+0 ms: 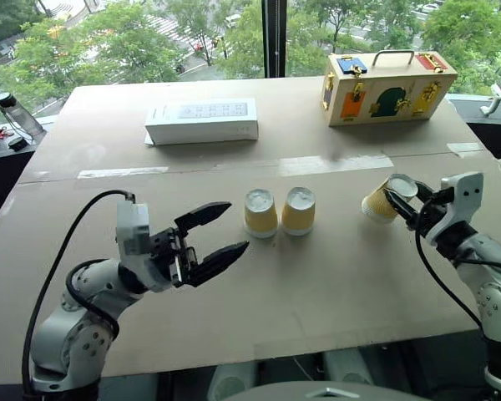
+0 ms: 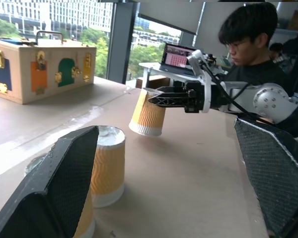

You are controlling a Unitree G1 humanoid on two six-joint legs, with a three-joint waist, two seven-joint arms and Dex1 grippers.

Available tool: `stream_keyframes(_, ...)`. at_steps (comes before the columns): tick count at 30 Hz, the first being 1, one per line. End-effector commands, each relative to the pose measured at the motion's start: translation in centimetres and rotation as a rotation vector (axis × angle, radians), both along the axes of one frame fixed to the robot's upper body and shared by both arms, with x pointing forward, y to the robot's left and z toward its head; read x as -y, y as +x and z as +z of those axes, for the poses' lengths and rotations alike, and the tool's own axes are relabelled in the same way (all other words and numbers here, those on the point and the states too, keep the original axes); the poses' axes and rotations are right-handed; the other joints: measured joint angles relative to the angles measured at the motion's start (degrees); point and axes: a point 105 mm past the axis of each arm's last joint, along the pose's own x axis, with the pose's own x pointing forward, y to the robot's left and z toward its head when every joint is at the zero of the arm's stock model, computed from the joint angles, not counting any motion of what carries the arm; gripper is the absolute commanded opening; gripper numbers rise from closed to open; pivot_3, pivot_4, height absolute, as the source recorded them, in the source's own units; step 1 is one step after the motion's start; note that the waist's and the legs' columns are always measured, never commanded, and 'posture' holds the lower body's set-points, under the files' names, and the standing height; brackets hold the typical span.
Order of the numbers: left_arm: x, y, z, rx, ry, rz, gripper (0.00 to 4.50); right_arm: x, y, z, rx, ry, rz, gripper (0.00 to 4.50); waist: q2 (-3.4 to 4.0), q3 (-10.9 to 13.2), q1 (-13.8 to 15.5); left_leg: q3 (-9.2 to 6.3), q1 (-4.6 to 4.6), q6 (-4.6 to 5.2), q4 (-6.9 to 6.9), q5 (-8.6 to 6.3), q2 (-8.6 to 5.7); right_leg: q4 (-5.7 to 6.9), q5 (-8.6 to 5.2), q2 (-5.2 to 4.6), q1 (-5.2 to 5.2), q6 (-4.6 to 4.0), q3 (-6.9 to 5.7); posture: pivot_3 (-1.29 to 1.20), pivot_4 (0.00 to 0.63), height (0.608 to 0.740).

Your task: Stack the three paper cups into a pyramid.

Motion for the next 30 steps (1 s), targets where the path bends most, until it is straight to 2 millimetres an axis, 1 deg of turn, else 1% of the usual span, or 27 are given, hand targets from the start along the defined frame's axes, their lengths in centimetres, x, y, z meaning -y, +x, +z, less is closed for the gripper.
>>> stream_keyframes(1,-2.8,-0.7,-0.1,-0.009,-0.02,0.046,4.5,-5.7,-1.4,5.9,0.147,0.007,0.293,2.14,-0.02,0.01,-0.59,-0.07,0.0,0.0,0.0,0.0,0.03,0.01,0.0,0.09,0.0,-0.01,-0.05,0.0,0.15,0.74)
stream_keyframes(3,-4.0,-1.3,-0.6,-0.034,-0.023,0.055,4.5,-7.9,-1.8,7.2,0.155,-0.027,0.406,2.14,-0.04,0.01,-0.61,-0.09,-0.01,0.0,-0.07,0.0,0.1,0.01,-0.01,0.11,-0.06,-0.02,-0.07,0.0,0.15,0.74)
stream_keyframes(4,-4.9,-1.9,-1.2,-0.05,-0.01,0.07,4.5,-9.5,-1.6,7.9,0.162,-0.054,0.468,2.14,-0.04,0.01,-0.58,-0.19,-0.05,0.0,-0.06,0.0,0.1,0.01,-0.02,0.13,-0.06,-0.04,-0.17,0.0,0.15,0.74)
stream_keyframes(5,-5.7,-2.3,-1.5,-0.057,-0.008,0.091,4.5,-10.6,-1.4,8.4,0.165,-0.074,0.505,2.14,-0.05,0.01,-0.63,-0.23,-0.08,0.0,-0.07,0.0,0.09,-0.01,-0.02,0.12,-0.07,-0.04,-0.21,0.0,0.15,0.74)
stream_keyframes(7,-6.6,-2.9,-1.6,-0.06,-0.008,0.116,4.5,-12.4,-1.2,8.9,0.145,-0.098,0.57,2.14,-0.04,0.02,-0.72,-0.21,-0.12,0.0,-0.08,0.0,0.07,-0.05,-0.02,0.07,-0.1,-0.05,-0.19,0.0,0.15,0.74)
stream_keyframes(11,-7.3,-3.5,-1.6,-0.047,-0.02,0.147,4.5,-14.0,-0.6,8.9,0.111,-0.117,0.601,2.14,-0.12,0.01,0.6,-0.32,-0.25,0.0,-0.03,0.0,-0.01,-0.11,-0.02,-0.07,-0.13,-0.05,-0.3,0.0,0.15,0.74)
stream_keyframes(13,-7.6,-4.0,-1.7,-0.041,-0.028,0.162,4.5,-14.7,-0.6,8.7,0.095,-0.129,0.624,2.14,-0.11,0.02,0.74,-0.32,-0.27,0.0,-0.02,0.0,-0.06,-0.12,-0.01,-0.13,-0.14,-0.06,-0.31,0.0,0.15,0.74)
stream_keyframes(16,-7.8,-4.4,-1.6,-0.037,-0.04,0.172,4.5,-15.2,-0.5,8.1,0.078,-0.153,0.643,2.14,-0.12,0.02,0.6,-0.28,-0.27,0.0,-0.02,0.0,-0.06,-0.13,-0.01,-0.16,-0.14,-0.06,-0.29,0.0,0.15,0.74)
stream_keyframes(22,-7.9,-5.1,-1.1,-0.041,-0.042,0.16,4.5,-14.8,0.0,6.7,0.05,-0.211,0.626,2.14,-0.1,0.03,0.52,-0.31,-0.26,0.0,-0.03,0.0,-0.03,-0.1,-0.01,-0.12,-0.17,-0.06,-0.34,0.0,0.15,0.74)
stream_keyframes(29,-8.2,-4.9,-0.4,-0.042,-0.03,0.141,4.5,-15.0,0.3,5.9,0.033,-0.212,0.624,2.14,-0.09,0.03,0.44,-0.31,-0.26,0.0,-0.03,0.0,-0.03,-0.1,-0.01,-0.12,-0.16,-0.06,-0.35,0.0,0.15,0.74)
stream_keyframes(30,-8.2,-4.8,-0.3,-0.04,-0.03,0.138,4.5,-15.1,0.4,5.7,0.029,-0.207,0.624,2.64,-0.09,0.03,0.44,-0.3,-0.26,0.0,-0.03,0.0,-0.03,-0.11,-0.01,-0.12,-0.17,-0.06,-0.35,0.0,0.15,0.74)
